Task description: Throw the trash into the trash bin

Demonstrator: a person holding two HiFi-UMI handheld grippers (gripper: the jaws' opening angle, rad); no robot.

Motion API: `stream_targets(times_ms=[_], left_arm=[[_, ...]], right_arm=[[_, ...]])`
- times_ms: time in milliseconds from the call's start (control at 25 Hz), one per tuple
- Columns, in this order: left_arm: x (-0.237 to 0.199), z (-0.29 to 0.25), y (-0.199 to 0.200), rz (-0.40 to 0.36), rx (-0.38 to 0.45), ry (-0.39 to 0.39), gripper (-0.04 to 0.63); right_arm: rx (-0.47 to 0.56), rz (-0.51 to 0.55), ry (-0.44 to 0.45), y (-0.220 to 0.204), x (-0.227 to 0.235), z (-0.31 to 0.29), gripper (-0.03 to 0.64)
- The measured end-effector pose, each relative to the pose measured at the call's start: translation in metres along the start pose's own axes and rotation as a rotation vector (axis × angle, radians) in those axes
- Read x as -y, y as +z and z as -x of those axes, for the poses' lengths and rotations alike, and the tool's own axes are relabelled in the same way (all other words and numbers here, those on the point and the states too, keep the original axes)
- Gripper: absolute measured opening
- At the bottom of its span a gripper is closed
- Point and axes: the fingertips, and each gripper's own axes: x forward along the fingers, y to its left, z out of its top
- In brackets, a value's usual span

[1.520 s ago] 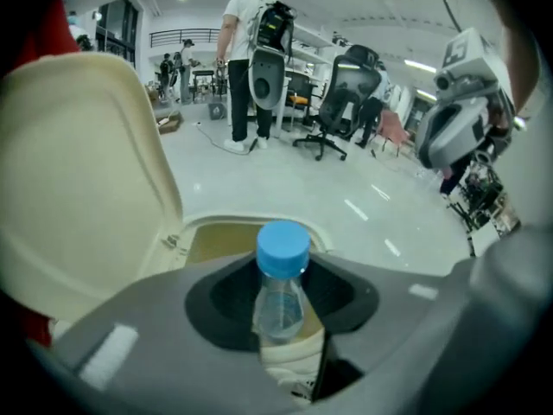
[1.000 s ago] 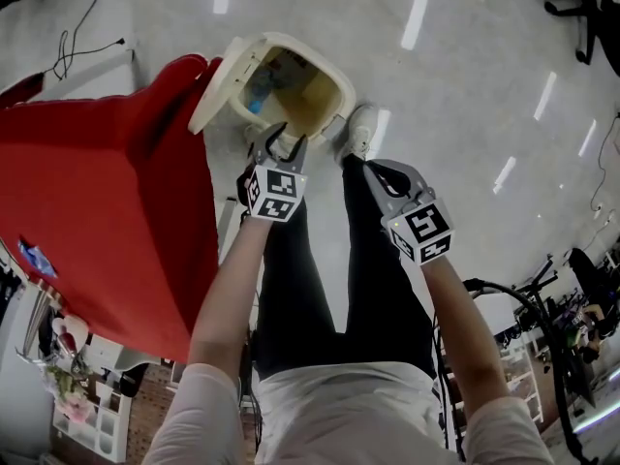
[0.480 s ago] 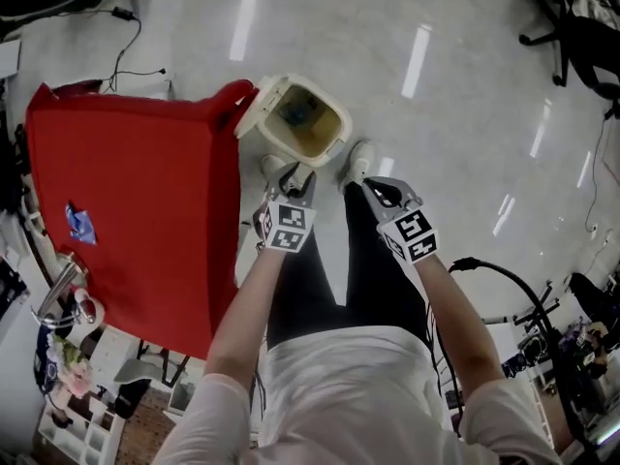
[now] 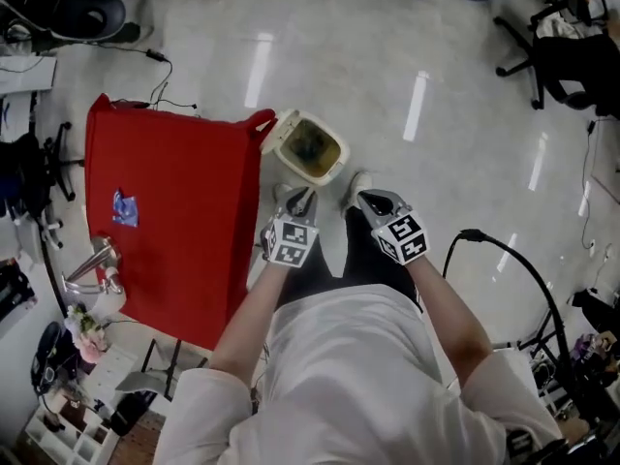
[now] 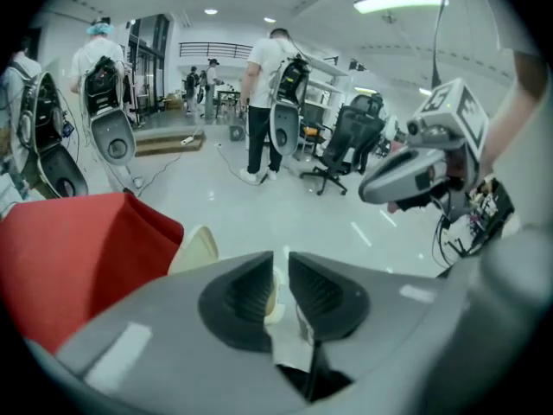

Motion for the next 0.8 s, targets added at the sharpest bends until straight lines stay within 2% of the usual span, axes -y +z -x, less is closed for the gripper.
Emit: stream_targets(times_ms=[160,240,400,800], left_arm=[[0.014,0.045,0.017,0.009,0.03,-0.013,0.033],[0.02,0.067,0.03,0.017,0.051,-0.028,0.008],[0.03,0.101,0.04,0.035,0.071,-0.053,0.006],[0.014,0.128,0.056,0.065,0.116,-0.039,0.006]], right_arm=[[0.042,-0.02,0.002,0.024,-0.018,0.026,0.0],[0.044,-0.002,0.009,0.032,-0.025,0.035,0.0],[0.047,0.047,0.017,0.043,-0.037,0.049,0.0],[0.052,0.104,0.046,0.063,-0.062,0.054,0.0]])
